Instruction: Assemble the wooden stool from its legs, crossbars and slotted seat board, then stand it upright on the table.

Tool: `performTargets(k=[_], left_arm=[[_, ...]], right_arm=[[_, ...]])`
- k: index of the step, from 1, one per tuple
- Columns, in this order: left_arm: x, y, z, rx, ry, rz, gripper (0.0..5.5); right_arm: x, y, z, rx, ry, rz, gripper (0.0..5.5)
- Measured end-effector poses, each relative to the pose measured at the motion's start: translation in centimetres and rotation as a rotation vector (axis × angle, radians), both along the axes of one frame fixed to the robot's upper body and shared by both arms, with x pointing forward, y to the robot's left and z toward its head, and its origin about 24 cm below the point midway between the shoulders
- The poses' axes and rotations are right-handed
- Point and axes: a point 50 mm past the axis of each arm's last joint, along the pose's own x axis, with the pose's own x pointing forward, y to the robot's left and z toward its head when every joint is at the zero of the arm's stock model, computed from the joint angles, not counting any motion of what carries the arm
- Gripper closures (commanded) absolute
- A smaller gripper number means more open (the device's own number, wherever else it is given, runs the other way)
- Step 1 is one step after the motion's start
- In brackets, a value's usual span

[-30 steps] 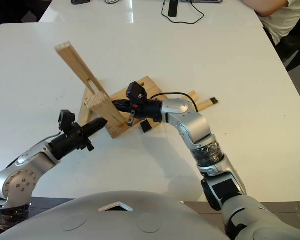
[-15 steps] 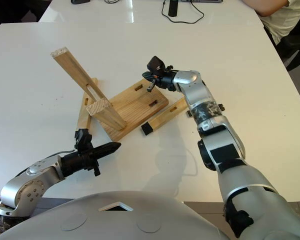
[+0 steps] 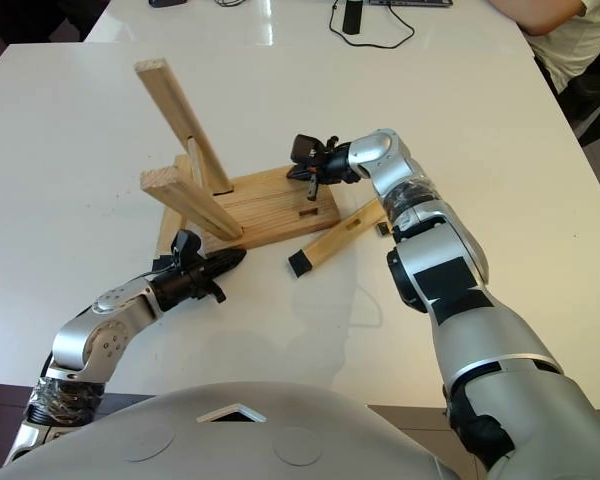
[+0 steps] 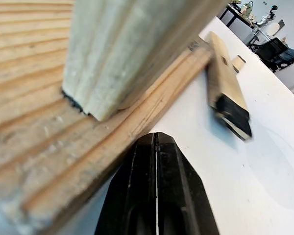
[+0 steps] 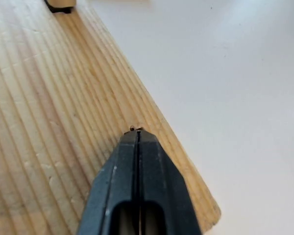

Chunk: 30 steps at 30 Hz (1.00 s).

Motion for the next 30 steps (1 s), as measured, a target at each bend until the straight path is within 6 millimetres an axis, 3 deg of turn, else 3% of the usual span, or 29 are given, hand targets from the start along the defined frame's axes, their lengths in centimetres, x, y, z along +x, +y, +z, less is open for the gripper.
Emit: performTargets(k=[9,13,17,23,30], left_arm=[[3.9,-0.2,1.6,0.091,0.025,0.209,5.50],[5.9,-0.8,2.3,0.083,0.023,0.240,5.50],[8.3,-0.8,2.4,0.105,0.025,0.257,5.50],[9.0,-0.5,2.3,0.077,0.032,0.259,5.50],[9.9,0.2,2.4,0.037,0.035,0.307,5.50]], right_arm=[[-1.1,-2.5,-0.2,0.033,0.015,0.020,5.48],[-2.5,-3.5,-0.3,0.049,0.059,0.080,5.48],[-4.3,-3.1,-0.6,0.090,0.084,0.114,5.48],[-7.3,-2.1,-1.3,0.197,0.138,0.082,5.48],[-8.0,-0.9,-1.5,0.258,0.178,0.023,5.48]])
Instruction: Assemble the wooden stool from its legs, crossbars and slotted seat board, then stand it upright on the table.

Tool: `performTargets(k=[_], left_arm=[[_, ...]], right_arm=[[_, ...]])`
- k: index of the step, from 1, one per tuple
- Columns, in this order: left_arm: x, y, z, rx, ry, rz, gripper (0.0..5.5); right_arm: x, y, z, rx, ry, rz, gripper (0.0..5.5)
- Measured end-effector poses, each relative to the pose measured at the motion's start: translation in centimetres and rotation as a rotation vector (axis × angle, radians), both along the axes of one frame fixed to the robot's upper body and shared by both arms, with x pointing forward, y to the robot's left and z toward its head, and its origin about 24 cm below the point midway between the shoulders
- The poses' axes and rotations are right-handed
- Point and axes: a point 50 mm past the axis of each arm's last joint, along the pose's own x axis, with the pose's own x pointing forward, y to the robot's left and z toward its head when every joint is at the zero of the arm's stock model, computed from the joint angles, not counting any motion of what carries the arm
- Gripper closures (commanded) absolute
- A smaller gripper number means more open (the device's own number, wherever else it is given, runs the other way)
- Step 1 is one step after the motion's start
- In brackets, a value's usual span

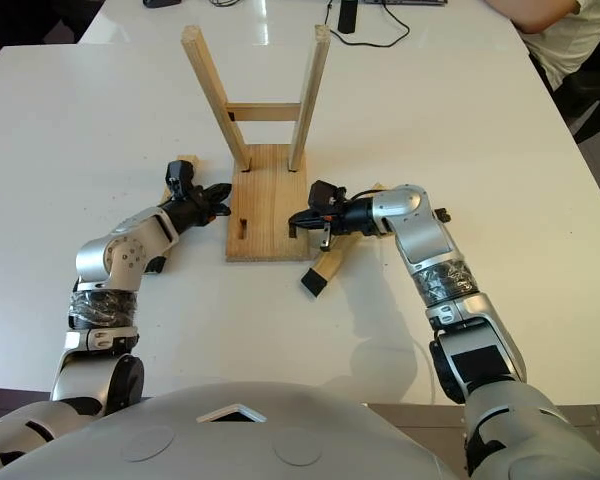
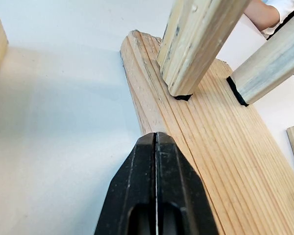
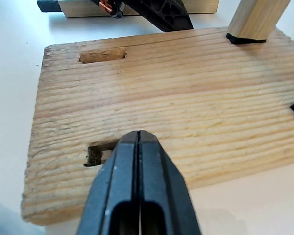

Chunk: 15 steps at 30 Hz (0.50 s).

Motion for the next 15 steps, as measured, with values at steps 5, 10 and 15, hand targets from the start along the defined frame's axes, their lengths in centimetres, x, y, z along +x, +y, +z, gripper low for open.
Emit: performTargets(k=[5,10,15], left_arm=[[0.9,0.2,0.7,-0.013,-0.046,0.029,5.50],[0.7,1.6,1.9,-0.028,-0.108,0.115,5.50],[-1.9,3.0,5.3,-0.099,-0.279,0.198,5.50]], right_arm=[[-1.6,1.1,0.1,0.087,0.038,-0.016,5.48],[-0.4,-3.3,3.1,0.151,-0.054,-0.267,5.48],[0.0,-9.8,5.5,-0.040,-0.166,-0.396,5.48]])
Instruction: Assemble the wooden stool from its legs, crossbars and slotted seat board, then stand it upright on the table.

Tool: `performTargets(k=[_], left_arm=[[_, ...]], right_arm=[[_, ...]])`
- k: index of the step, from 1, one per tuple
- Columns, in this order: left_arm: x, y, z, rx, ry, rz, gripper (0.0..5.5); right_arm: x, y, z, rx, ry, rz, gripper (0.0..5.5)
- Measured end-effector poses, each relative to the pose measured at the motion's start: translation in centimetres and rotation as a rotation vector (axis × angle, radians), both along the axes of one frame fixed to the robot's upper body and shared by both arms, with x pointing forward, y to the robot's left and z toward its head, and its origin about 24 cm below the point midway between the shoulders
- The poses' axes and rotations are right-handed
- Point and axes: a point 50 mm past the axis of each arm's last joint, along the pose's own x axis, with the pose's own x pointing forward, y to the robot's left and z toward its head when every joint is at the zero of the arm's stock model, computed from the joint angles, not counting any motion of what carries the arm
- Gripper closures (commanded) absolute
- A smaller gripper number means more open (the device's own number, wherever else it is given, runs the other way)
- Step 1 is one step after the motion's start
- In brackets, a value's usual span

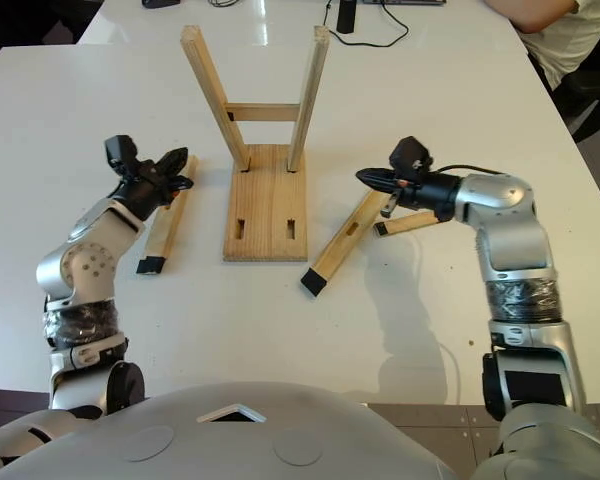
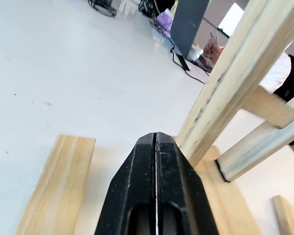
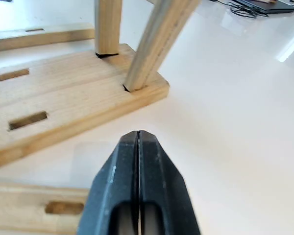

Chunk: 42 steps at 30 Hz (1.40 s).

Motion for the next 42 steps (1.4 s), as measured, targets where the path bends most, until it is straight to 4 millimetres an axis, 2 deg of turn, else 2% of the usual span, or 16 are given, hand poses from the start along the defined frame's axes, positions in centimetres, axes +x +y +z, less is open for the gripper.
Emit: performTargets(k=[2,5,9,12,14,16,18,20,22,25,27,29,32,35,39,42], left_arm=[[-1.0,-1.6,1.0,-0.059,-0.059,-0.052,5.50],[-1.3,-3.8,1.7,-0.086,-0.086,-0.138,5.50],[-1.9,-4.1,1.9,-0.104,-0.096,-0.160,5.50],[-2.2,-3.8,1.4,-0.101,-0.077,-0.152,5.50],[-2.1,-3.9,1.4,-0.103,-0.078,-0.152,5.50],[-2.0,-4.0,1.4,-0.104,-0.077,-0.157,5.50],[-1.8,-4.2,1.6,-0.105,-0.080,-0.165,5.50],[-1.8,-4.2,1.6,-0.105,-0.082,-0.166,5.50],[-1.7,-4.0,1.5,-0.101,-0.074,-0.165,5.50],[-1.6,-3.9,1.5,-0.097,-0.075,-0.161,5.50],[-1.6,-3.8,1.5,-0.100,-0.082,-0.156,5.50],[-1.6,-4.0,1.5,-0.104,-0.086,-0.155,5.50],[-1.7,-4.3,1.4,-0.109,-0.080,-0.161,5.50],[-1.9,-4.2,1.2,-0.106,-0.072,-0.152,5.50],[-2.4,-3.5,0.9,-0.097,-0.062,-0.124,5.50],[-2.4,-3.5,0.9,-0.099,-0.061,-0.124,5.50]], right_arm=[[0.3,-0.8,-1.0,-0.068,0.029,-0.016,5.48],[0.4,-1.7,-2.1,-0.107,0.050,-0.034,5.48],[-0.4,-4.5,-1.4,-0.166,0.069,-0.060,5.48],[-1.0,-5.9,-2.2,-0.208,0.114,-0.069,5.48],[-0.9,-5.8,-3.0,-0.213,0.135,-0.069,5.48],[-0.5,-4.9,-4.0,-0.207,0.144,-0.058,5.48],[0.3,-3.2,-5.3,-0.184,0.145,-0.040,5.48],[1.0,-2.0,-5.6,-0.157,0.127,-0.034,5.48],[1.9,-1.1,-5.3,-0.137,0.095,-0.036,5.48],[2.2,-1.3,-4.5,-0.130,0.066,-0.047,5.48],[1.3,-3.0,-4.5,-0.167,0.082,-0.070,5.48],[-0.2,-3.7,-5.3,-0.192,0.133,-0.055,5.48],[-2.0,-2.7,-5.9,-0.160,0.159,0.013,5.48],[-3.0,-3.1,-5.8,-0.165,0.165,0.009,5.48],[-4.2,-5.5,-4.3,-0.184,0.167,-0.021,5.48],[-4.1,-5.8,-1.7,-0.120,0.109,-0.006,5.48]])
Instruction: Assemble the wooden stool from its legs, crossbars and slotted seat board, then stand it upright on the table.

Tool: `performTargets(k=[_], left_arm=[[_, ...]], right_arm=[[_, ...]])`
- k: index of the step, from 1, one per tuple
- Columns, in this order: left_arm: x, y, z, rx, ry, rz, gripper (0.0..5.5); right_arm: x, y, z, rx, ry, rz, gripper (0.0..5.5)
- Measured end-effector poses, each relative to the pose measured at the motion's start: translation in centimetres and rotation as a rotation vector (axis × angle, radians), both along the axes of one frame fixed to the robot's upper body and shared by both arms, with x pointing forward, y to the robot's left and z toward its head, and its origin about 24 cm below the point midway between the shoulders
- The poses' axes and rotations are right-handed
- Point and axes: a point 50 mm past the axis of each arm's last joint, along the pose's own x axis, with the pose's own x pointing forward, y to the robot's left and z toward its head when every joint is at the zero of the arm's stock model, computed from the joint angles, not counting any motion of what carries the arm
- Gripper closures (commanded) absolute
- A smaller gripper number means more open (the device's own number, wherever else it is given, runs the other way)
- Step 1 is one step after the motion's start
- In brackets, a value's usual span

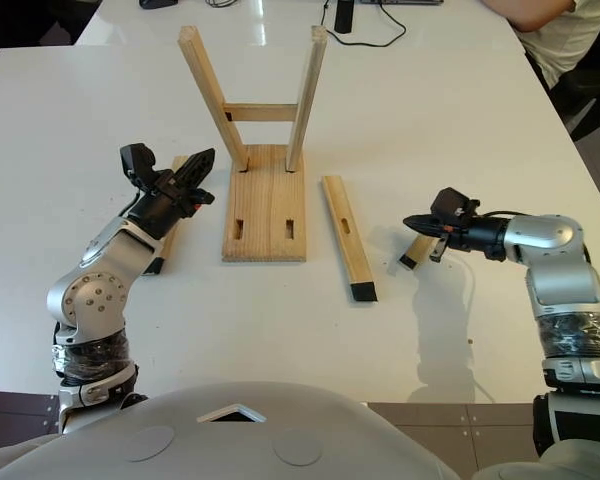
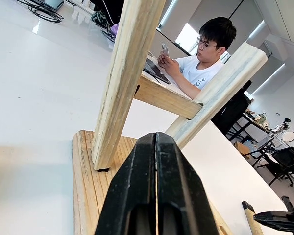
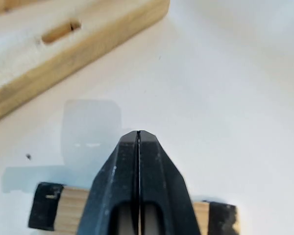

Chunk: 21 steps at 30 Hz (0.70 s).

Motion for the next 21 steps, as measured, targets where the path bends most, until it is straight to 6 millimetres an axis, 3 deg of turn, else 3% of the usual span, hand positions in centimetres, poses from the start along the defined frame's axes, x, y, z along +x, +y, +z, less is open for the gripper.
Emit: performTargets(k=[3,5,7,9,12,16,18,21], left_arm=[[-0.1,0.1,0.1,0.000,-0.004,0.007,5.50],[-0.3,0.2,0.2,-0.003,-0.010,0.018,5.50],[-0.3,0.3,0.1,-0.003,-0.009,0.031,5.50],[-0.5,0.3,-0.1,-0.004,-0.001,0.035,5.50],[-0.6,0.3,-0.3,-0.007,0.002,0.040,5.50],[-0.8,0.4,-0.4,-0.009,0.003,0.049,5.50],[-0.9,0.3,-0.5,-0.010,0.003,0.050,5.50],[-0.8,-0.1,-0.7,0.004,0.000,0.039,5.50]], right_arm=[[-0.2,-0.4,1.6,0.013,-0.028,-0.007,5.48],[-1.7,0.8,2.6,0.062,0.003,0.065,5.48],[-3.2,2.3,2.1,0.085,0.065,0.154,5.48],[-4.3,2.6,1.1,0.078,0.126,0.191,5.48],[-4.8,-0.2,0.0,0.025,0.198,0.102,5.48],[-4.0,-5.6,1.2,-0.103,0.197,-0.056,5.48],[-3.3,-6.3,1.4,-0.134,0.180,-0.061,5.48],[-2.3,-5.7,-0.5,-0.148,0.185,-0.053,5.48]])
